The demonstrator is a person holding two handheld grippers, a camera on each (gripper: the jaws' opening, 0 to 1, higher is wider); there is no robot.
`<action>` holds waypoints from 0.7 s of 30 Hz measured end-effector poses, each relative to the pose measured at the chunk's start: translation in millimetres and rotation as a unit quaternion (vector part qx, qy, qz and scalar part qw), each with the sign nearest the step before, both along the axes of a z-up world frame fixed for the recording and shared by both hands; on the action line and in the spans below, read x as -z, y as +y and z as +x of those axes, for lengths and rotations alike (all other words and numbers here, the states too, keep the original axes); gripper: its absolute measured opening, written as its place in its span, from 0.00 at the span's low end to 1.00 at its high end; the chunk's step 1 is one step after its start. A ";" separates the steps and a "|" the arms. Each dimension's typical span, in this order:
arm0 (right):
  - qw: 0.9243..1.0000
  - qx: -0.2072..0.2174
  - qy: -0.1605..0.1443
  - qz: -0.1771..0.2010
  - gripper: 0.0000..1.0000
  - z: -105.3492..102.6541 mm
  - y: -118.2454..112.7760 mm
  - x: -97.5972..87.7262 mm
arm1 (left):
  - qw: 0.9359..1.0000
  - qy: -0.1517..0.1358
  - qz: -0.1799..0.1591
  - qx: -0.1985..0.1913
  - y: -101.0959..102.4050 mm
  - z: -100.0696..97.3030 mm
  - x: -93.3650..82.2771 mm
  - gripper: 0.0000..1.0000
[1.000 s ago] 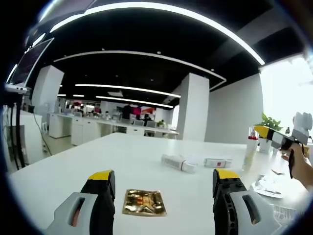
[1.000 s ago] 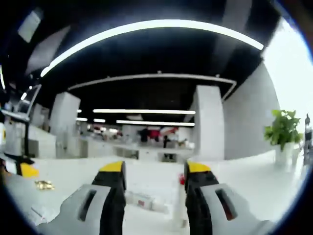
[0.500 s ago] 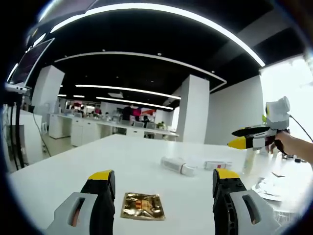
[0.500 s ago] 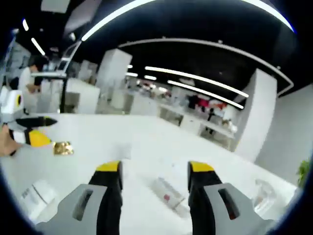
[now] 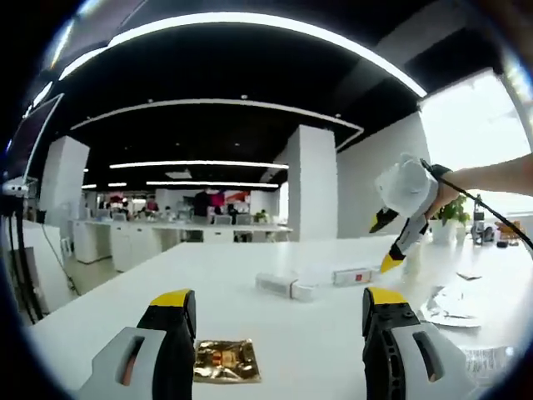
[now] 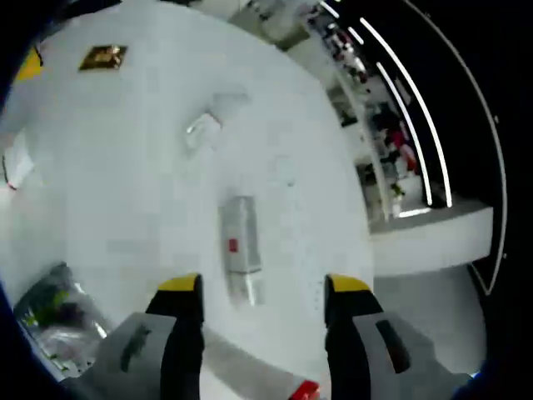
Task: Arrange the skincare products in the storage area until every visible bottle or jar stands upright without overlapping.
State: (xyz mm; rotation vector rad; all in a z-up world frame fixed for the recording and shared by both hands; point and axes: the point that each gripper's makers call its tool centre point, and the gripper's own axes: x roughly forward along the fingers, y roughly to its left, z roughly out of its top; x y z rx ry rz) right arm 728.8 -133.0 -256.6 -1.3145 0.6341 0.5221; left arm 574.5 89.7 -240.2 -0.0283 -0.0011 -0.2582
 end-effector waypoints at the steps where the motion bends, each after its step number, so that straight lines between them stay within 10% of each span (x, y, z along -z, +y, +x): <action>1: 1.000 0.003 0.002 0.006 0.50 3.1 -0.2 1.9 | 1.000 -0.002 0.004 0.001 -1.9 -0.2 -0.8 0.84; 5: 0.996 0.040 0.076 0.021 0.48 -8.1 -10.5 22.5 | 1.000 -0.008 0.002 0.010 -6.2 -0.9 -3.9 0.85; 11: 0.991 0.071 0.109 0.011 0.40 11.1 -33.4 45.5 | 1.000 -0.008 -0.004 0.007 -3.2 -7.0 -6.0 0.85; 21: 0.992 0.033 0.104 -0.057 0.20 9.3 -32.8 51.2 | 1.000 -0.009 -0.013 -0.004 1.5 -3.4 -5.9 0.85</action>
